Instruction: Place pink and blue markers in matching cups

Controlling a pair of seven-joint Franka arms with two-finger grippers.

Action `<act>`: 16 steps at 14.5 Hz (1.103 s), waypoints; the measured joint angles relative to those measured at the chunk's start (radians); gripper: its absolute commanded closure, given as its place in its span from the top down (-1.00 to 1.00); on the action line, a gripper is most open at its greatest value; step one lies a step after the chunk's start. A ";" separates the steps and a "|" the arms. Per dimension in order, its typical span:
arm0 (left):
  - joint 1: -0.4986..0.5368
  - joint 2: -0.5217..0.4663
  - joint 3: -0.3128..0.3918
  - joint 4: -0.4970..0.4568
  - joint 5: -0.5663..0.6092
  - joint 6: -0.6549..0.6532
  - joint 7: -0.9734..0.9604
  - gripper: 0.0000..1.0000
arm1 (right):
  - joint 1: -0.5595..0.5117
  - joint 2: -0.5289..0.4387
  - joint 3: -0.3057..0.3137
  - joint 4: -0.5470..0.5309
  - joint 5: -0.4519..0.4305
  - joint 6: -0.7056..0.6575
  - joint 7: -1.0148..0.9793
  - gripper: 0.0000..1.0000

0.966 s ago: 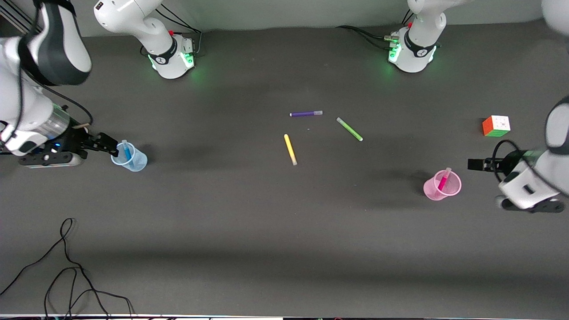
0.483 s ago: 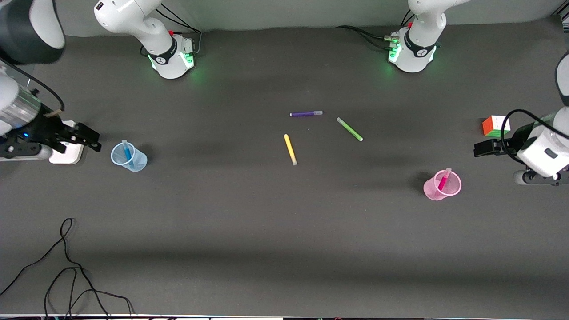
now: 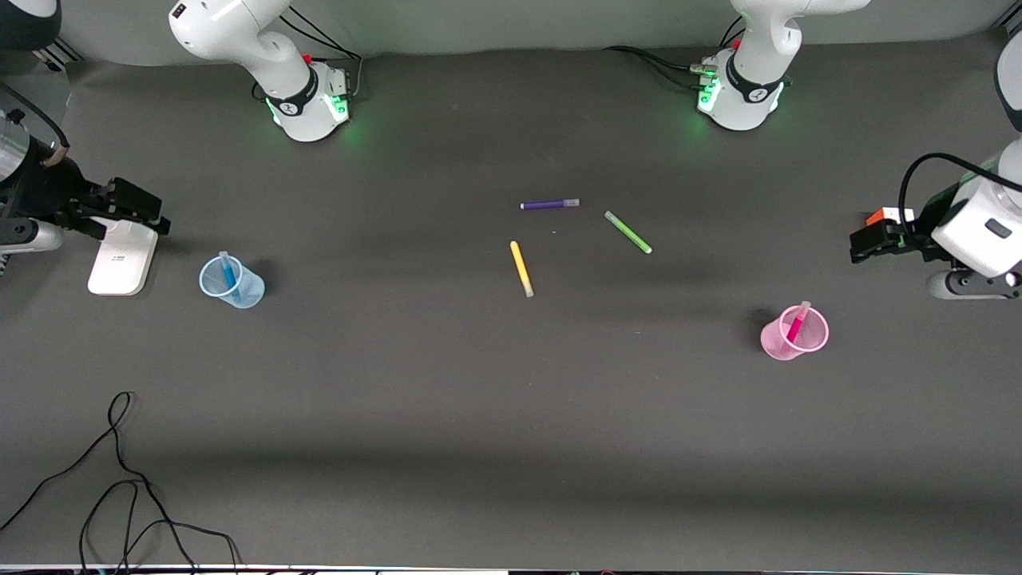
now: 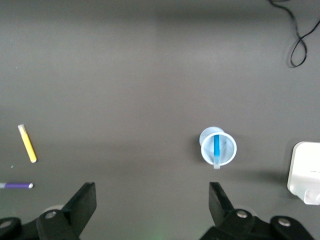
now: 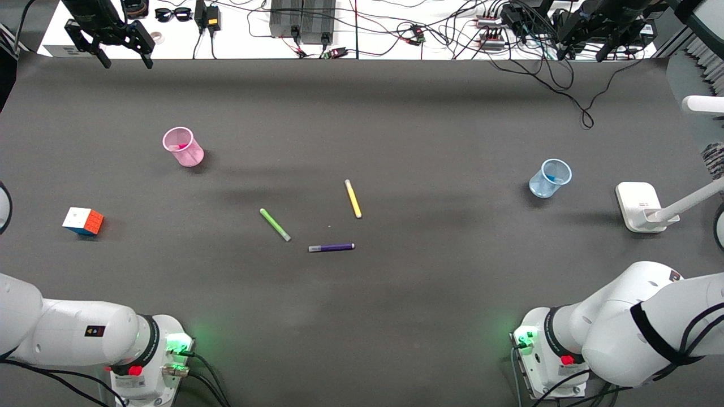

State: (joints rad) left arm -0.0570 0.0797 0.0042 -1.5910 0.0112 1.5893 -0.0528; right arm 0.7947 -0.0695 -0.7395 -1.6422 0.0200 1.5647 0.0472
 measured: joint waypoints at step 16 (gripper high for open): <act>-0.008 -0.025 0.015 -0.023 -0.006 -0.009 0.015 1.00 | -0.742 0.008 0.738 -0.047 0.007 0.053 0.031 1.00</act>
